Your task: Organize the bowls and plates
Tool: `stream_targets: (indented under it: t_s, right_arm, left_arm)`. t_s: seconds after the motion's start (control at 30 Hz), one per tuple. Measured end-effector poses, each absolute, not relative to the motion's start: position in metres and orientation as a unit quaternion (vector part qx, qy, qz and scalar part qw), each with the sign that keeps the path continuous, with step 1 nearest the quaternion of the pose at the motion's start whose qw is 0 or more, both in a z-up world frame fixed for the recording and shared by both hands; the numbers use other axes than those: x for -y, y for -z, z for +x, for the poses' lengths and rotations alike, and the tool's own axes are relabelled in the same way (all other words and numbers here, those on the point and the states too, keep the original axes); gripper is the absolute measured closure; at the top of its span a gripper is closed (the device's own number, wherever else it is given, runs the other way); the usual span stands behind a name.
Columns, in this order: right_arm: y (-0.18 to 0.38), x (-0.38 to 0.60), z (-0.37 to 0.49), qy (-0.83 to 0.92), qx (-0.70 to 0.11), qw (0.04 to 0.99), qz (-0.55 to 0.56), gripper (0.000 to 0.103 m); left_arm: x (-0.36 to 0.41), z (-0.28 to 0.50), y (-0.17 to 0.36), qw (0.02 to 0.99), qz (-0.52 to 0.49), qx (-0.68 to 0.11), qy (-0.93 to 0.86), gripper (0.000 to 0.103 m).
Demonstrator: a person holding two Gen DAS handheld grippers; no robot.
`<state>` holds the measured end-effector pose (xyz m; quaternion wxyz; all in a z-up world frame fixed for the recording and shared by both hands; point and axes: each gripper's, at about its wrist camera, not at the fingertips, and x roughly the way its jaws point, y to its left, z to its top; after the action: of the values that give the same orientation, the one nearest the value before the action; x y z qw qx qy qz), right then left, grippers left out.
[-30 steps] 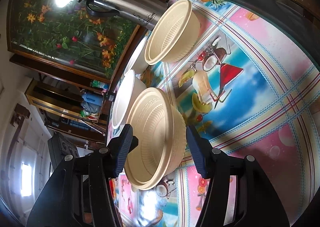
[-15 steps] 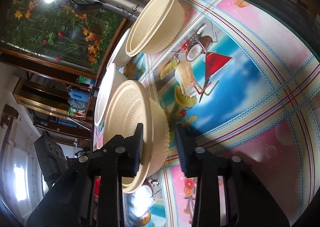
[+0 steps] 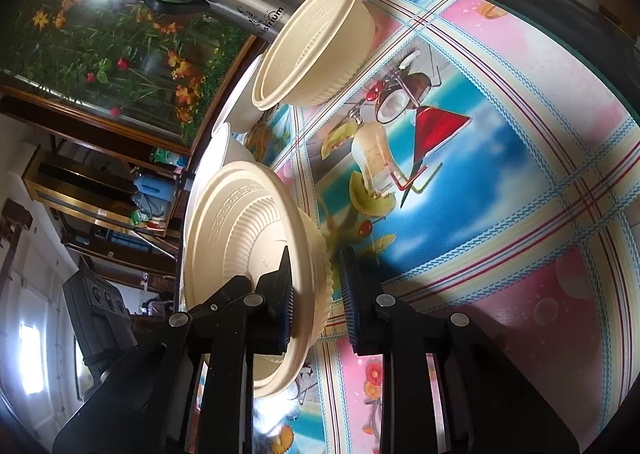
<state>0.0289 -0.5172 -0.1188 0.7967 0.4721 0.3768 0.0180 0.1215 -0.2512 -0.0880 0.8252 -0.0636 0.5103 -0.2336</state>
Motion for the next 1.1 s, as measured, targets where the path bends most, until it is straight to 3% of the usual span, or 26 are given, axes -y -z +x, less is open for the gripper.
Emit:
stream_targets:
  t_s: [0.57, 1.1]
  right_arm:
    - [0.122, 0.502, 0.023, -0.021, -0.364, 0.804, 0.469, 0.088]
    - [0.121, 0.444, 0.016, -0.034, -0.37, 0.802, 0.468, 0.089]
  left_arm:
    - [0.247, 0.095, 0.082, 0.843, 0.025, -0.469, 0.263, 0.077]
    - [0.177, 0.074, 0.083, 0.842, 0.009, -0.481, 0.246, 0.078]
